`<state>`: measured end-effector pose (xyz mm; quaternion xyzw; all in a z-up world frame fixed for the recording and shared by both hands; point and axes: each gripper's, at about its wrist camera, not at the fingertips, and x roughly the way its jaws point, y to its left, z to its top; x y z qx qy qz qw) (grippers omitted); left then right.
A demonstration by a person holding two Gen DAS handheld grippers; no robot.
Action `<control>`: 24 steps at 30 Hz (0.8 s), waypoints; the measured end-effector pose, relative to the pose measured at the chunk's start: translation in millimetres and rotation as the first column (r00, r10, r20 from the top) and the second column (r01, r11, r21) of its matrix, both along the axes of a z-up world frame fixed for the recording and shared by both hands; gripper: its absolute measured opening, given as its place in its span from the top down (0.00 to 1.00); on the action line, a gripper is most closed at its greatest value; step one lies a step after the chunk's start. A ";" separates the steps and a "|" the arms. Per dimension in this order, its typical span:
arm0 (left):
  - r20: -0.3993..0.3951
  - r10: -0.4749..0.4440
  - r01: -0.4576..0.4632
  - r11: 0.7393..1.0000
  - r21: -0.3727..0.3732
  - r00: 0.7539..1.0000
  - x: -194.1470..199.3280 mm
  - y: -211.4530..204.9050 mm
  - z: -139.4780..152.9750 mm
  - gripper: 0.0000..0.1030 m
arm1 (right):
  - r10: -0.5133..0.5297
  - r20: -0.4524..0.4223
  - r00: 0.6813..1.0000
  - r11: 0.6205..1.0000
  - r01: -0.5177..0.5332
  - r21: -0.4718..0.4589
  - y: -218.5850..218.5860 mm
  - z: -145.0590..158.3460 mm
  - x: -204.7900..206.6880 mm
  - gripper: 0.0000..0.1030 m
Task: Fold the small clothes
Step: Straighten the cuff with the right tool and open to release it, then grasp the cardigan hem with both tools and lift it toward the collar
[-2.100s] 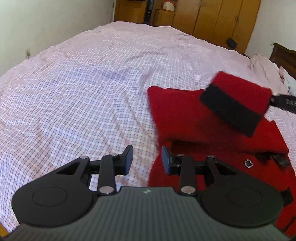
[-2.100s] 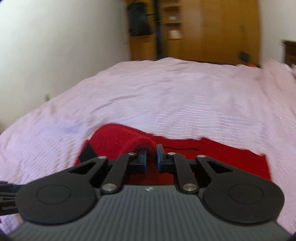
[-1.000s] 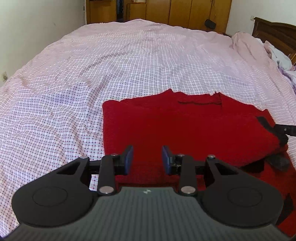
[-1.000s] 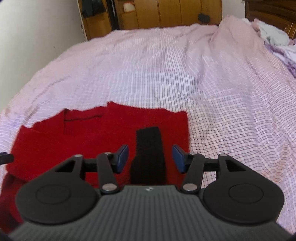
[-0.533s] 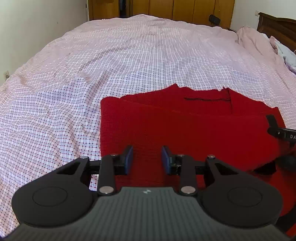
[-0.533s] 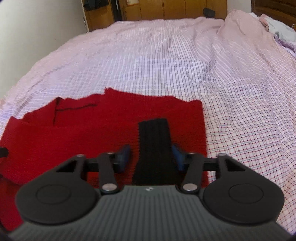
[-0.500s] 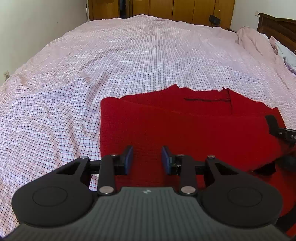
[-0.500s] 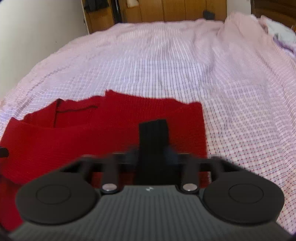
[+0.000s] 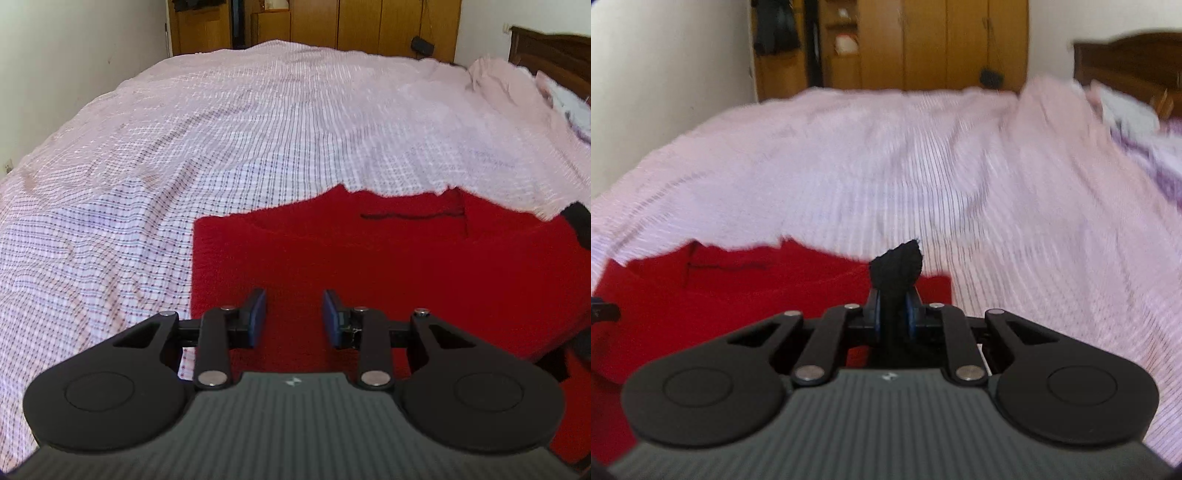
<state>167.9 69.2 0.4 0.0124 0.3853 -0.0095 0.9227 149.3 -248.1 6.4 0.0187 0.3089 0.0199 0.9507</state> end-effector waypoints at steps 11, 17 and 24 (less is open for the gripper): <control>0.020 -0.054 0.053 0.998 0.042 0.998 9.7 -1.7 -17.5 0.60 | -0.014 -0.059 0.998 1.000 0.016 0.019 -7.9 -43.5 13.1 0.81; 0.018 -0.060 0.057 0.992 0.113 0.998 -11.8 -9.2 2.6 0.58 | -0.015 -0.046 0.999 0.995 0.019 0.097 -16.7 -20.6 -5.7 0.66; 0.024 -0.074 0.072 0.995 0.071 0.997 -67.3 -1.7 35.2 0.57 | 0.065 0.024 0.998 0.993 -0.067 0.098 -14.0 35.4 -66.0 0.66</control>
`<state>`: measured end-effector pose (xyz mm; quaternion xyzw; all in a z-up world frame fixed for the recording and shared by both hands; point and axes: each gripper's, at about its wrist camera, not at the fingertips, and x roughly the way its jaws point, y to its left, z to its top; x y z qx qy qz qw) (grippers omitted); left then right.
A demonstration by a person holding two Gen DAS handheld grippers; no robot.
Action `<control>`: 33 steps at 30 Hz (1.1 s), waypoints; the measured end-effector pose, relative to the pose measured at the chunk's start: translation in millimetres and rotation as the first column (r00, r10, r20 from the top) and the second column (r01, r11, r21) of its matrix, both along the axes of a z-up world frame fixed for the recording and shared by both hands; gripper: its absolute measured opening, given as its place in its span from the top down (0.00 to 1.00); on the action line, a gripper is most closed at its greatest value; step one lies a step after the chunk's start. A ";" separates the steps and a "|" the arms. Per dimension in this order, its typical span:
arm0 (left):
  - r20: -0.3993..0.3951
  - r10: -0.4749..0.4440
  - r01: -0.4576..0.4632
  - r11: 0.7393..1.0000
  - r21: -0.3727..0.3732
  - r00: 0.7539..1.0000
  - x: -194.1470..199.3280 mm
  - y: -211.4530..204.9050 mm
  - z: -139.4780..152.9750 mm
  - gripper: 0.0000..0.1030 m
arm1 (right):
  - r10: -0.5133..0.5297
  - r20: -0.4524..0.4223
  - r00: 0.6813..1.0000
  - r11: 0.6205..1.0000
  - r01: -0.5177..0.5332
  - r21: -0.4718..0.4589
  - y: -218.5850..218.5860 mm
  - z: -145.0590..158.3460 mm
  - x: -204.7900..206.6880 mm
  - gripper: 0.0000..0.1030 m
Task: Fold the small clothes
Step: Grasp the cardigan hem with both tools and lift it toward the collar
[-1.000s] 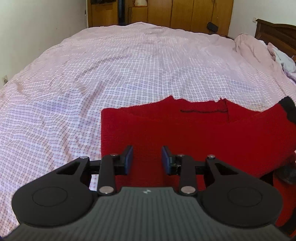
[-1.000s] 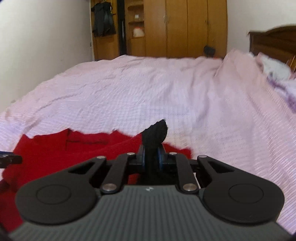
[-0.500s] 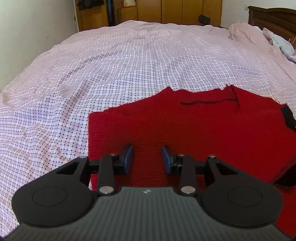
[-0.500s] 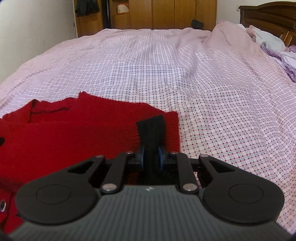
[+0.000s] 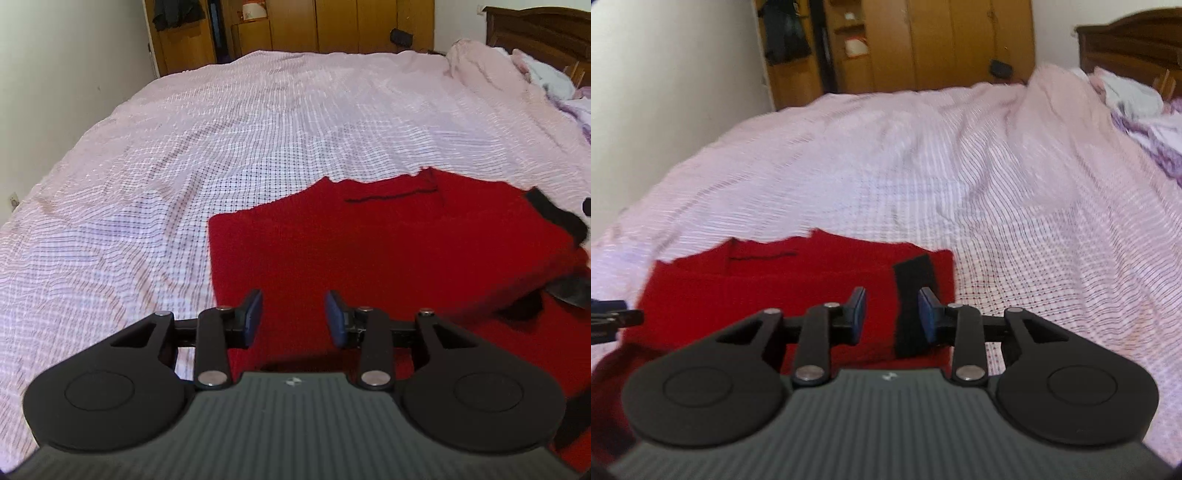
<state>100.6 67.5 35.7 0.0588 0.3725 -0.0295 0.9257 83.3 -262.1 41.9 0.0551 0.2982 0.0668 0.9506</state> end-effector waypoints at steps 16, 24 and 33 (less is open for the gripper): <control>0.034 -0.143 0.141 0.989 0.034 0.989 -169.3 -0.6 32.9 0.44 | 0.253 -0.010 0.967 0.963 -0.253 -0.095 29.5 74.6 -143.6 0.47; -0.091 -0.285 0.285 0.959 -0.013 0.954 -224.7 -30.5 -14.4 0.40 | 0.287 -0.164 0.944 0.934 -0.314 -0.171 62.4 7.8 -177.8 0.47; -0.179 -0.410 0.424 0.904 0.048 0.894 -253.7 -67.9 -47.3 0.40 | 0.379 -0.303 0.874 0.867 -0.450 -0.215 91.9 -31.5 -205.1 0.47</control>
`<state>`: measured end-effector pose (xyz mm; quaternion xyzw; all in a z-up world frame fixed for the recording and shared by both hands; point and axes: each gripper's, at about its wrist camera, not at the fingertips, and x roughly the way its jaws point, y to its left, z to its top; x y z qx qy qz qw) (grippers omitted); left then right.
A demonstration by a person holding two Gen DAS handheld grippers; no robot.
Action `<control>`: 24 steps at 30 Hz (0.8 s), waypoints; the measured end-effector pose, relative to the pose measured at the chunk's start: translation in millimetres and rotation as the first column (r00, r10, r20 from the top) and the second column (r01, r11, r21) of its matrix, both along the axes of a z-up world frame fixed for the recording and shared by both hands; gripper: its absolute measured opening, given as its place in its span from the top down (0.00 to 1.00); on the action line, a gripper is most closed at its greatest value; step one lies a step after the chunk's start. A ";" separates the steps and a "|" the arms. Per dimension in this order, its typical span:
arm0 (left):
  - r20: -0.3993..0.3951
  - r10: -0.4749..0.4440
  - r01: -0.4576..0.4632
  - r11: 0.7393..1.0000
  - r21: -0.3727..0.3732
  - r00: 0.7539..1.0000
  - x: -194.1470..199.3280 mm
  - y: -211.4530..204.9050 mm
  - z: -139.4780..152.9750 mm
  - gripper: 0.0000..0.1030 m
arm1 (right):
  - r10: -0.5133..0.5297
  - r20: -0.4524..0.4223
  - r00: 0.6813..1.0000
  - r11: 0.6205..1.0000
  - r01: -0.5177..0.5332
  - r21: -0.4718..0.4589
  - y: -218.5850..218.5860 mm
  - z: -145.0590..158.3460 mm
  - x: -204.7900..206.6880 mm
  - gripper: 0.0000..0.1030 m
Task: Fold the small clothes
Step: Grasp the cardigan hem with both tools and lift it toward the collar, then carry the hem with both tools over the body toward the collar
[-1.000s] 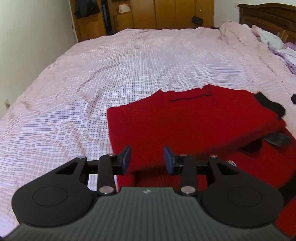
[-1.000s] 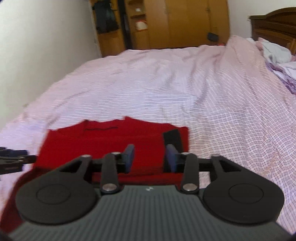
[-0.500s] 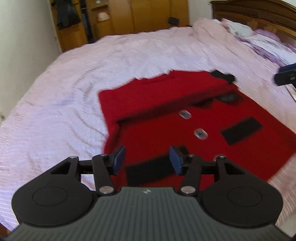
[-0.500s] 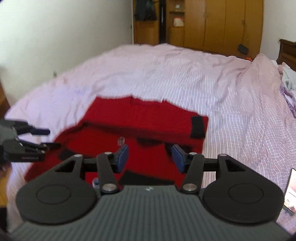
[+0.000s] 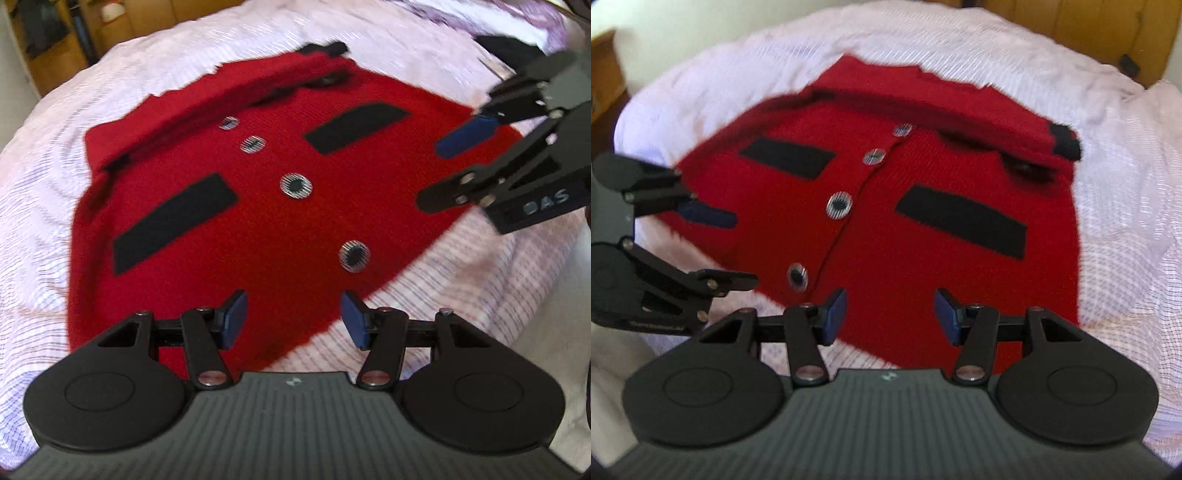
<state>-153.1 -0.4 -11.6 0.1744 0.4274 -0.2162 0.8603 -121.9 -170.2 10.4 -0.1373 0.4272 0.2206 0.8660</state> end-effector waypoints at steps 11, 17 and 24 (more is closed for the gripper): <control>-0.113 0.007 -0.012 0.999 -0.043 0.994 5.8 5.5 -22.9 0.40 | 0.150 -0.065 0.987 0.959 -0.161 -0.233 32.8 -41.9 -8.5 0.32; -0.104 0.022 -0.027 0.999 -0.042 0.994 5.4 8.7 -20.7 0.40 | 0.194 -0.014 0.981 0.927 -0.188 -0.326 48.6 -52.4 -6.2 0.33; 0.052 0.001 -0.001 1.000 0.011 0.999 -11.1 7.5 -3.8 0.40 | 0.174 0.042 0.984 0.952 -0.157 -0.264 41.6 -40.1 -2.7 0.81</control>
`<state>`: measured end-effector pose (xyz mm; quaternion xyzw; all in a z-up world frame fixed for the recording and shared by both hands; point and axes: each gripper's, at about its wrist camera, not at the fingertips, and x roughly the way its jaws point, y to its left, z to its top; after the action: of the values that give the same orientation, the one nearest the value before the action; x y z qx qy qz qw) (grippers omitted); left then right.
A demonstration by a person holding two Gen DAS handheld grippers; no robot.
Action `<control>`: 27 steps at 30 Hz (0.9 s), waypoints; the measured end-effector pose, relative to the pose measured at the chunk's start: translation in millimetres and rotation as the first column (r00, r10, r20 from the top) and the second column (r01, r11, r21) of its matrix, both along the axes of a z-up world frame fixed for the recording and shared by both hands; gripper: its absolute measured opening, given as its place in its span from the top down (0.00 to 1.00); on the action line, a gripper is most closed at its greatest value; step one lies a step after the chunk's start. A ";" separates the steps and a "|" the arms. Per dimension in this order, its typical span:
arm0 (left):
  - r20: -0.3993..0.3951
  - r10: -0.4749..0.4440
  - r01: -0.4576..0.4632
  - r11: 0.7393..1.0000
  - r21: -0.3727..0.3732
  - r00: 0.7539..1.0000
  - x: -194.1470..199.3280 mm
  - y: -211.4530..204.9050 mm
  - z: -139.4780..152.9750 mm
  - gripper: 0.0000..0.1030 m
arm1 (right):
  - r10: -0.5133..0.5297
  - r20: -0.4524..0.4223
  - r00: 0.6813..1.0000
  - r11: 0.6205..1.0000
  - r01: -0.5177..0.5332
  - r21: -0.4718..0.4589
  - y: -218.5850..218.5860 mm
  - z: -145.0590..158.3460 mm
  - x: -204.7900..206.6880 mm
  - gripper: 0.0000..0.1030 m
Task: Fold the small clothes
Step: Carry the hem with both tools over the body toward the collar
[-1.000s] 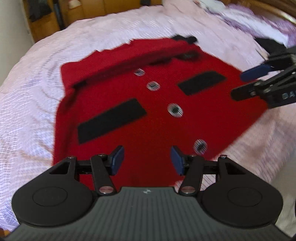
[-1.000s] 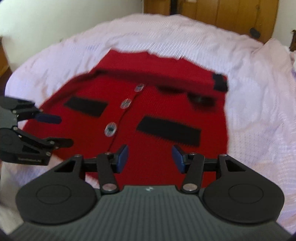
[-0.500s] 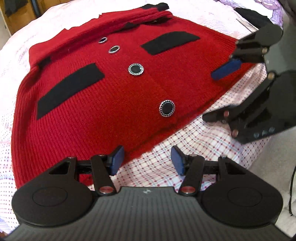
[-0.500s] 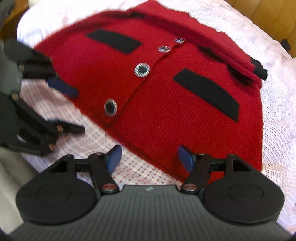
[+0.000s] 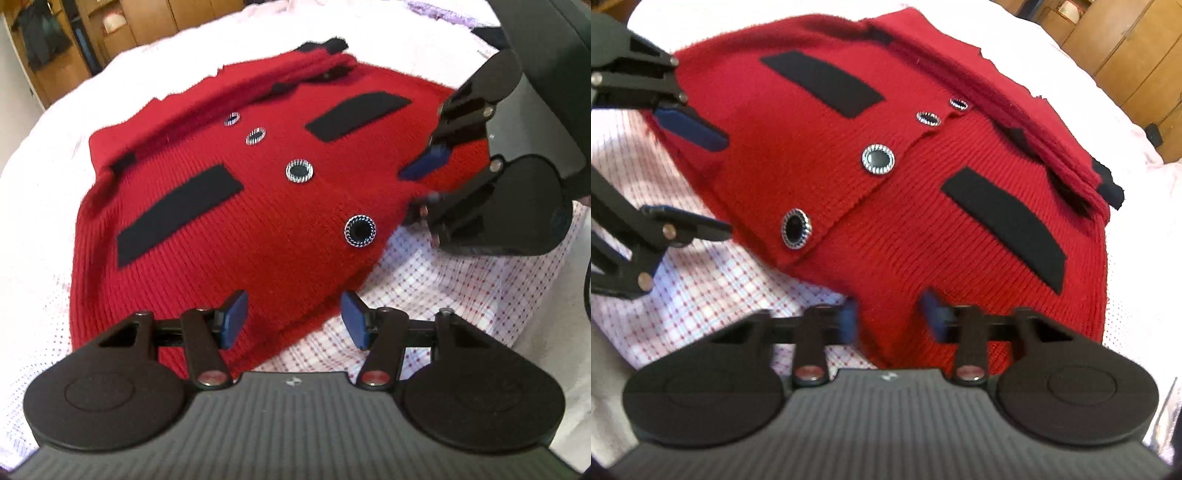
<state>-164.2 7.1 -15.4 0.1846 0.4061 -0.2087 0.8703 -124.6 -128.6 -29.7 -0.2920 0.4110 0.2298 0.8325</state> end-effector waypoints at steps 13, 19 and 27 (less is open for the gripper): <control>0.091 0.042 -0.045 0.998 0.032 0.995 -0.6 -13.7 -1.8 0.40 | -0.089 0.098 0.991 0.977 0.067 0.203 -17.8 52.3 3.8 0.86; 0.150 0.193 -0.204 0.977 0.065 0.970 14.9 4.7 -5.7 0.40 | -0.129 0.078 0.989 0.959 0.104 0.264 -31.5 51.4 11.9 0.86; 0.163 0.300 -0.292 0.954 -0.073 0.940 41.5 26.6 12.6 0.66 | -0.135 -0.019 0.991 0.968 0.136 0.211 -35.1 15.3 12.5 0.64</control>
<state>-122.7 33.7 -2.8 0.1182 0.3475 -0.0685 0.9277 -112.1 -163.7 -14.4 -0.1725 0.4053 0.2155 0.8715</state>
